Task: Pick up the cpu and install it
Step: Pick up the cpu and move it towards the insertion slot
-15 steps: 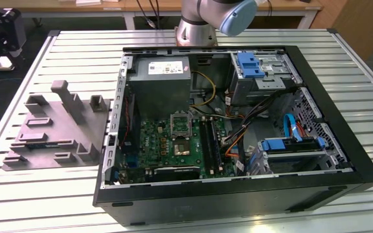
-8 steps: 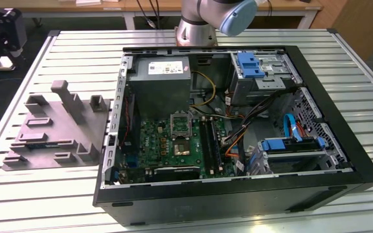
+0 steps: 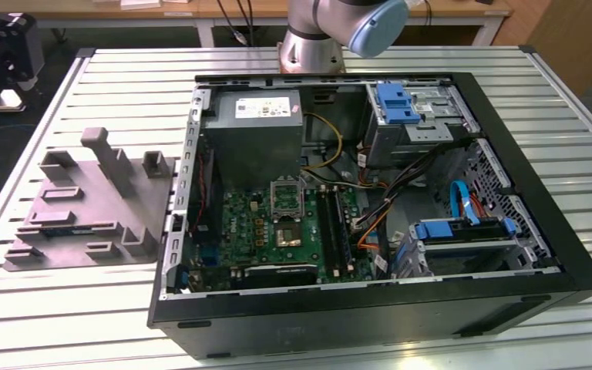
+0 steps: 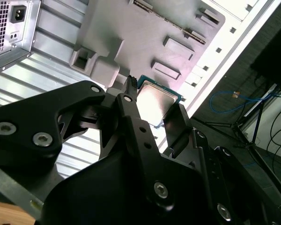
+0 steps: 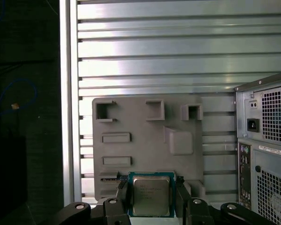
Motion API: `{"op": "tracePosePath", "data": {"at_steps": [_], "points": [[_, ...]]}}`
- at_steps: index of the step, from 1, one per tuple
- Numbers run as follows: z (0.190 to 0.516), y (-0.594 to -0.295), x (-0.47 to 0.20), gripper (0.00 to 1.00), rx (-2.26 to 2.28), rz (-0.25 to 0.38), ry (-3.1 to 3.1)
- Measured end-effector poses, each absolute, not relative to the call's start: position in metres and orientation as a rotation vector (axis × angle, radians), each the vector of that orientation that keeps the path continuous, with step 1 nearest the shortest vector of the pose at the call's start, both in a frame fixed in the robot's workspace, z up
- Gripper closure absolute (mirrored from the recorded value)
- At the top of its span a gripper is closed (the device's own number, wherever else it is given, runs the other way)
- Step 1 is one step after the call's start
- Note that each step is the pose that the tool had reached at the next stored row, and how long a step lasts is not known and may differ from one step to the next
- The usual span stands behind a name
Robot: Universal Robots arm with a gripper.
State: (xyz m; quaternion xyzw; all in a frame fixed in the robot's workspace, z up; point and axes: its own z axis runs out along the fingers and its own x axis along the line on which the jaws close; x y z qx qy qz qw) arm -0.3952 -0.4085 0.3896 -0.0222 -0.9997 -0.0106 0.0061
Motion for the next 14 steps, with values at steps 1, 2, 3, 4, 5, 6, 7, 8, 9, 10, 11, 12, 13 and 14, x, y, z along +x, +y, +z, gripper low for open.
{"op": "tracePosePath", "data": {"at_steps": [1, 2, 3, 4, 5, 6, 7, 8, 9, 10, 11, 12, 13, 14], "points": [[0.3897, -0.4085, -0.3950, 0.53, -0.069, -0.033, -3.128], [0.3897, -0.4085, -0.3949, 0.53, -0.069, -0.033, -3.128], [0.3897, -0.4085, -0.3947, 0.53, -0.069, -0.033, -3.128], [0.3897, -0.4085, -0.3945, 0.53, -0.069, -0.033, -3.128], [0.3897, -0.4085, -0.3943, 0.53, -0.069, -0.033, -3.128], [0.3896, -0.4085, -0.3941, 0.53, -0.070, -0.033, -3.128], [0.3897, -0.4085, -0.3938, 0.53, -0.069, -0.033, -3.128], [0.3897, -0.4085, -0.3936, 0.53, -0.069, -0.033, -3.128], [0.3897, -0.4085, -0.3933, 0.53, -0.069, -0.033, -3.128], [0.3897, -0.4085, -0.3930, 0.53, -0.069, -0.033, -3.128], [0.3897, -0.4085, -0.3927, 0.53, -0.069, -0.033, -3.128], [0.3896, -0.4085, -0.3924, 0.53, -0.069, -0.033, -3.128], [0.3897, -0.4085, -0.3921, 0.53, -0.069, -0.033, -3.128], [0.3897, -0.4085, -0.3918, 0.53, -0.070, -0.033, -3.128]]}}
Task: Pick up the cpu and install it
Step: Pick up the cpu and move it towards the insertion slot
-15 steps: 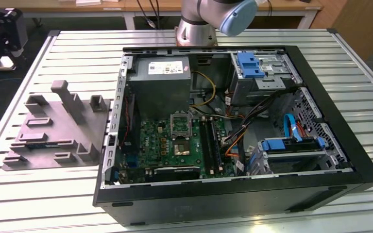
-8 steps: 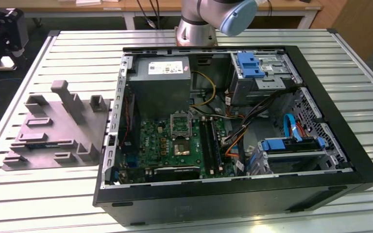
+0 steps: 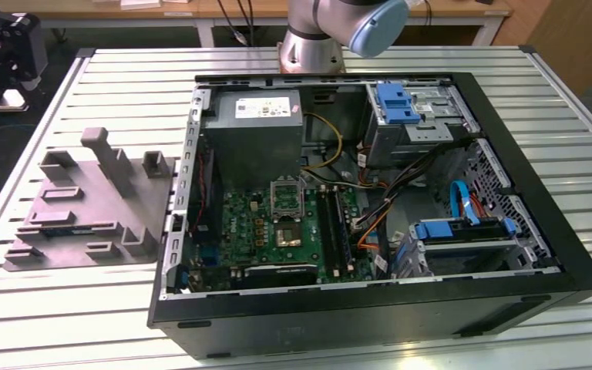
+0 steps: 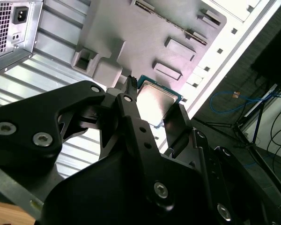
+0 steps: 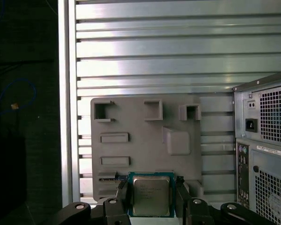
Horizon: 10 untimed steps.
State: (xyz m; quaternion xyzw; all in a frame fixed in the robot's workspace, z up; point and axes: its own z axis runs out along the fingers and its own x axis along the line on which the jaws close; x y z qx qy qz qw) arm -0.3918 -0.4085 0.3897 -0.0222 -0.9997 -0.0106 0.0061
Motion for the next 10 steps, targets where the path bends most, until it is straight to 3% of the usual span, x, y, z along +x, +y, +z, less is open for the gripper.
{"op": "tracePosePath", "data": {"at_steps": [10], "points": [[0.3897, -0.4085, -0.3897, 0.53, -0.069, -0.033, -3.128]]}}
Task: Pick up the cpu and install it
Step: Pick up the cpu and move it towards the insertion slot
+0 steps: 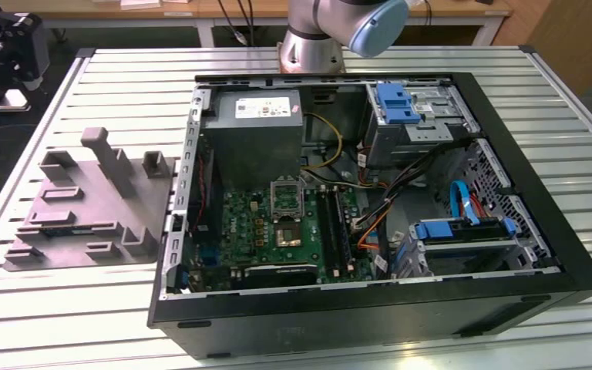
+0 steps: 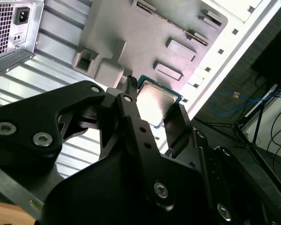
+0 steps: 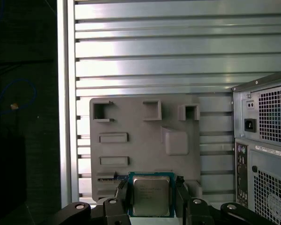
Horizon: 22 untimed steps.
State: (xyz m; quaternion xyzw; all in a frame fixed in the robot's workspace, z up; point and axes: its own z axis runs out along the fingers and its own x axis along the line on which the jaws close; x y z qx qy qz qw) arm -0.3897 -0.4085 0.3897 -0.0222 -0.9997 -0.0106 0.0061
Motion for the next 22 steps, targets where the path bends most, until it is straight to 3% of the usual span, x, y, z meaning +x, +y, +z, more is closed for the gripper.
{"op": "tracePosePath", "data": {"at_steps": [22], "points": [[0.3897, -0.4085, -0.3804, 0.53, -0.069, -0.033, -3.128]]}}
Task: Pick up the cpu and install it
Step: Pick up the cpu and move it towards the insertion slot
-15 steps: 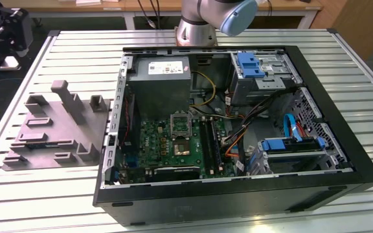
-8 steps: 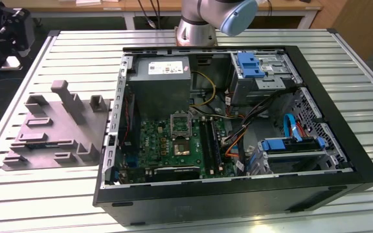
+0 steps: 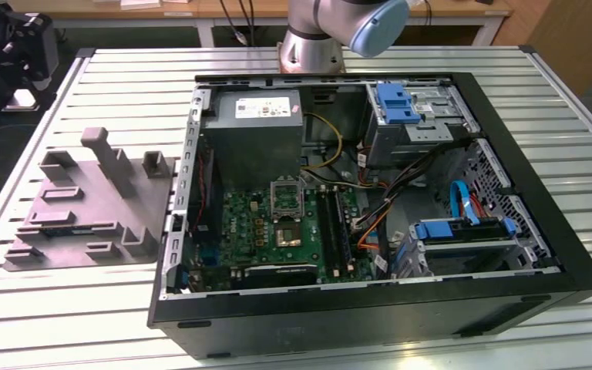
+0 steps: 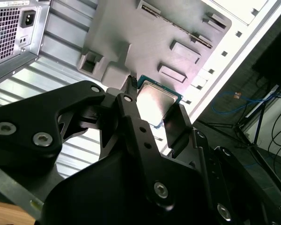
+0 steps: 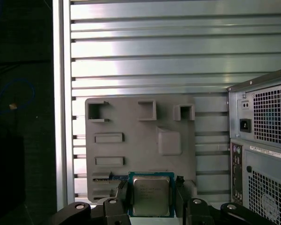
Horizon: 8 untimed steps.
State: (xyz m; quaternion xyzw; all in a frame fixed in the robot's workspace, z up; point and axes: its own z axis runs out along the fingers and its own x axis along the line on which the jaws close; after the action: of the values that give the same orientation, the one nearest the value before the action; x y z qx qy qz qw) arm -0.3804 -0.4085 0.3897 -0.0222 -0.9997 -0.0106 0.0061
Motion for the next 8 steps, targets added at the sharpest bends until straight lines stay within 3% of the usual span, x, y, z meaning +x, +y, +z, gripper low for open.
{"op": "tracePosePath", "data": {"at_steps": [8], "points": [[0.3897, -0.4085, -0.3764, 0.53, -0.070, -0.033, -3.128]]}}
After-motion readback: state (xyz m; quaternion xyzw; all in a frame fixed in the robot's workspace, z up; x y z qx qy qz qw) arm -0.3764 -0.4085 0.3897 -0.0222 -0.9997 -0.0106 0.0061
